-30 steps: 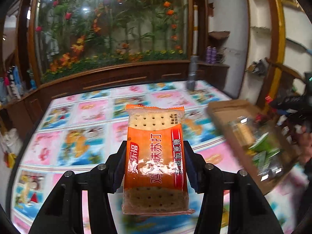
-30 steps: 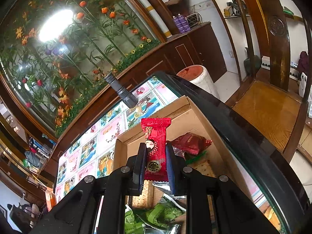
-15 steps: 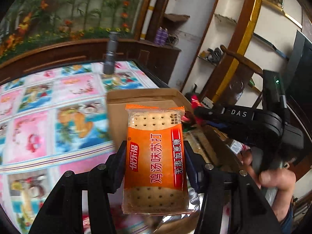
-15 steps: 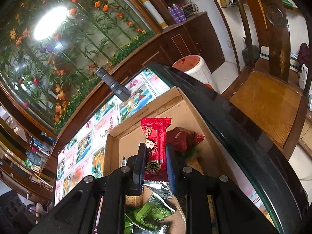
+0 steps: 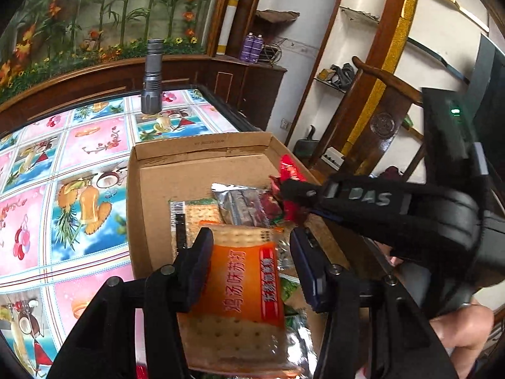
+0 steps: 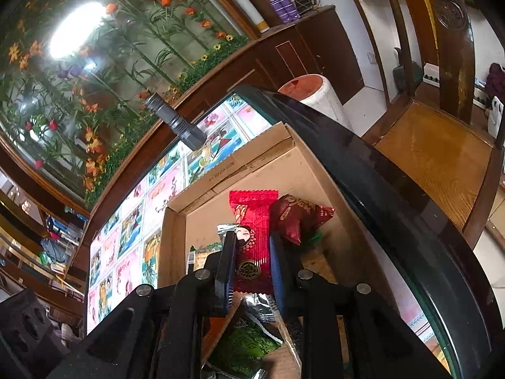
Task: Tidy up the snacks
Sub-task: 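Lower the cracker pack into the box with the left tool while the right tool releases the candy, then grasp a yellow-green bag with the left tool while the right tool grasps another red candy pack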
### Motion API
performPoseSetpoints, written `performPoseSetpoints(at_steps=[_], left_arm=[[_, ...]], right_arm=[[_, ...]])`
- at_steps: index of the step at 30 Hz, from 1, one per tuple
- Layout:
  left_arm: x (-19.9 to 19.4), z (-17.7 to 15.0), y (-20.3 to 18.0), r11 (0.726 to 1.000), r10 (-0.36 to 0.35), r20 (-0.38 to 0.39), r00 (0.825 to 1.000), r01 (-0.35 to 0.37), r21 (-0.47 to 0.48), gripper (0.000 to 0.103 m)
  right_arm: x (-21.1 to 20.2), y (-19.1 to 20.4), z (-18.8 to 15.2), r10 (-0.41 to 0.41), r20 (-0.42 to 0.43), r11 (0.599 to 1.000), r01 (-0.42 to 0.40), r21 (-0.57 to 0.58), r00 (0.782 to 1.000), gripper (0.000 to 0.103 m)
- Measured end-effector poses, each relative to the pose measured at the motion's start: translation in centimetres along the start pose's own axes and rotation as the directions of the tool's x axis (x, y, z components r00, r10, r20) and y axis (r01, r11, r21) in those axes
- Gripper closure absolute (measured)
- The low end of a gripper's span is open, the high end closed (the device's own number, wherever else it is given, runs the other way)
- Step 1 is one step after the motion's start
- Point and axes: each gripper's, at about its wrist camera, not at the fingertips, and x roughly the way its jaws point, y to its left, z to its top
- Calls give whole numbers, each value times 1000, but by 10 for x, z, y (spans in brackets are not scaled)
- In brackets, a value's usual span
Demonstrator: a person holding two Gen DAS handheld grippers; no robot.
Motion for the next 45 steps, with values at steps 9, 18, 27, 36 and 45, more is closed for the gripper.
performPoseSetpoints(at_steps=[9, 18, 27, 36, 45], left_arm=[[-45, -5, 14, 1000, -16, 20, 1000, 16, -1, 42], [-124, -42, 86, 997, 55, 63, 996, -51, -61, 38], [-134, -89, 122, 997, 46, -51, 998, -49, -52, 39], [-135, -125, 86, 958, -1, -178, 984, 52, 281, 35], [-107, -125, 102, 970, 50, -211, 976, 2, 242, 36]], right_arm=[[-6, 3, -1, -12, 19, 1000, 12, -2, 1000, 68], [-19, 8, -1, -5, 79, 1000, 6, -13, 997, 66], [-19, 24, -8, 6, 88, 997, 1, -78, 996, 66], [-20, 25, -8, 7, 92, 996, 2, -92, 996, 66], [-27, 48, -21, 87, 83, 982, -72, -176, 993, 66]])
